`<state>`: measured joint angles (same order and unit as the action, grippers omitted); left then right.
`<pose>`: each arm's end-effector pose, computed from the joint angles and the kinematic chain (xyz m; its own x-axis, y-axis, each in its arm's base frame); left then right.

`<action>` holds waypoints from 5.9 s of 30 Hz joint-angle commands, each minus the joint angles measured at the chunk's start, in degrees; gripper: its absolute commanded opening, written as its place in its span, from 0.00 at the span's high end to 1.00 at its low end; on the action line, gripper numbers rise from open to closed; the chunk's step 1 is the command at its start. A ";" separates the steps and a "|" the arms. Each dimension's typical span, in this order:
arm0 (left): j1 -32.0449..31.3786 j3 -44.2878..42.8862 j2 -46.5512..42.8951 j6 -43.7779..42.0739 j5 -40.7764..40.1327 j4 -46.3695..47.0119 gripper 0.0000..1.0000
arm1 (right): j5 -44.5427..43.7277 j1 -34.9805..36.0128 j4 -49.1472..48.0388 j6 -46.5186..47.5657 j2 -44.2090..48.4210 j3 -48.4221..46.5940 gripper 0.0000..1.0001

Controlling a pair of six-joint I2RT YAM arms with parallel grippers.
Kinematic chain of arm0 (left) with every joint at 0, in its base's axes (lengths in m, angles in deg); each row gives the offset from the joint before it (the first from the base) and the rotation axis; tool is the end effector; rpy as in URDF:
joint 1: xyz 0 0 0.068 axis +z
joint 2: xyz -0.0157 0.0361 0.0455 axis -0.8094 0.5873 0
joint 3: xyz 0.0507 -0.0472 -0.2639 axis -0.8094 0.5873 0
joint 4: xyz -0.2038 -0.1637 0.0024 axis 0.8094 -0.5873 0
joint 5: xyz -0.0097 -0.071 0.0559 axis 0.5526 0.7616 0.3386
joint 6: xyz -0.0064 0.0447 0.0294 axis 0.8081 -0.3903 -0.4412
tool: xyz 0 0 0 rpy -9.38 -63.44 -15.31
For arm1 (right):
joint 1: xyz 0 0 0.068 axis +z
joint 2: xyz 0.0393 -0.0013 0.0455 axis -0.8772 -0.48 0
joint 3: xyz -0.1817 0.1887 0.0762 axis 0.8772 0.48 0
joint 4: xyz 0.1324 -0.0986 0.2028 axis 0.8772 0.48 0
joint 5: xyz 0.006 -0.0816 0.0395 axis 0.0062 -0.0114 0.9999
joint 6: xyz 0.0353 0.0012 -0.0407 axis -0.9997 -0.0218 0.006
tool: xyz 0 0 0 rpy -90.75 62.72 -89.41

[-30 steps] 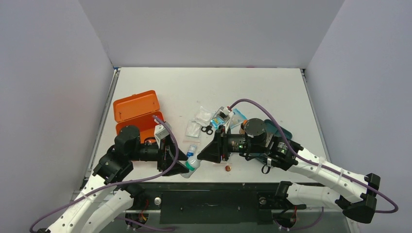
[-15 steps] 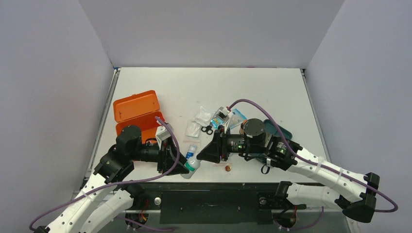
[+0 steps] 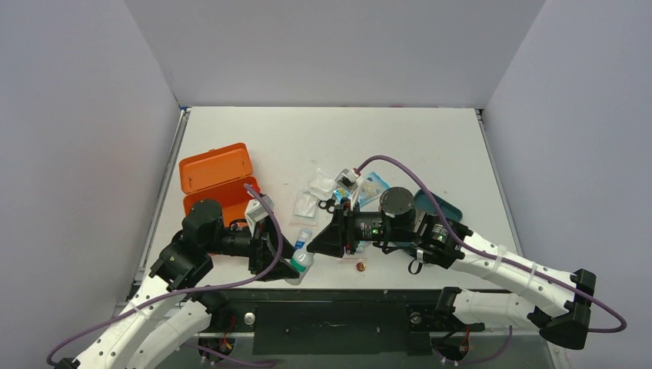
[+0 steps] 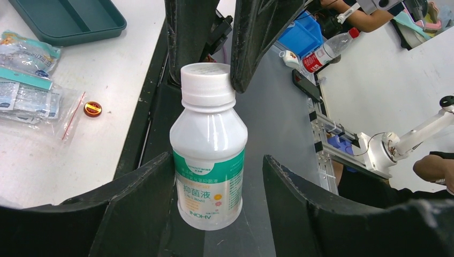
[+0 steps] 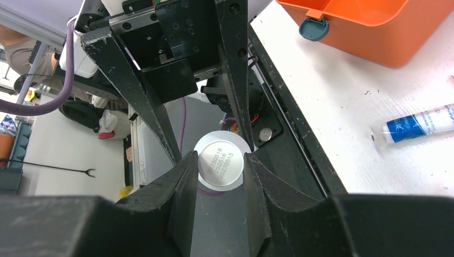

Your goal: Organize the medicine kit

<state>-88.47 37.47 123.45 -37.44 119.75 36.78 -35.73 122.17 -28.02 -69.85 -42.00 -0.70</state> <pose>0.0933 -0.1003 0.3232 -0.6086 0.1361 -0.7817 0.7918 0.0405 -0.6094 0.0992 0.2106 0.3669 -0.7509 -0.1227 -0.6489 -0.6599 0.1801 0.7295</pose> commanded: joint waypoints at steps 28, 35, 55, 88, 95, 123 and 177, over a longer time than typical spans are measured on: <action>-0.19 -4.43 1.28 -2.79 -5.54 0.46 1.00 | -10.00 -0.72 4.54 3.31 3.48 -5.08 0.56; -0.15 -10.04 2.86 -5.36 -18.77 -8.22 1.00 | -19.85 -3.42 15.66 7.04 7.81 -8.53 0.37; 22.25 -20.83 14.14 -4.52 -51.07 -24.20 1.00 | -32.00 -4.18 23.26 8.45 10.36 -4.26 0.36; 28.83 -13.20 38.03 5.83 -52.68 -11.05 1.00 | -31.74 -4.17 19.57 7.63 18.00 8.75 0.36; 25.15 -13.24 41.69 8.61 -56.63 -9.26 1.00 | -31.59 -4.17 19.44 7.35 18.89 10.28 0.36; 22.42 -12.70 46.93 9.28 -61.23 -9.31 0.66 | -31.75 -4.17 20.89 6.72 19.99 11.05 0.36; 17.29 -15.70 15.31 -9.62 -38.45 -15.39 0.41 | -49.95 -23.15 29.20 12.98 -7.58 -6.09 0.34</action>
<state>-69.94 19.50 142.56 -45.35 73.16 13.72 -88.23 102.41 3.71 -59.27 -47.29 -5.11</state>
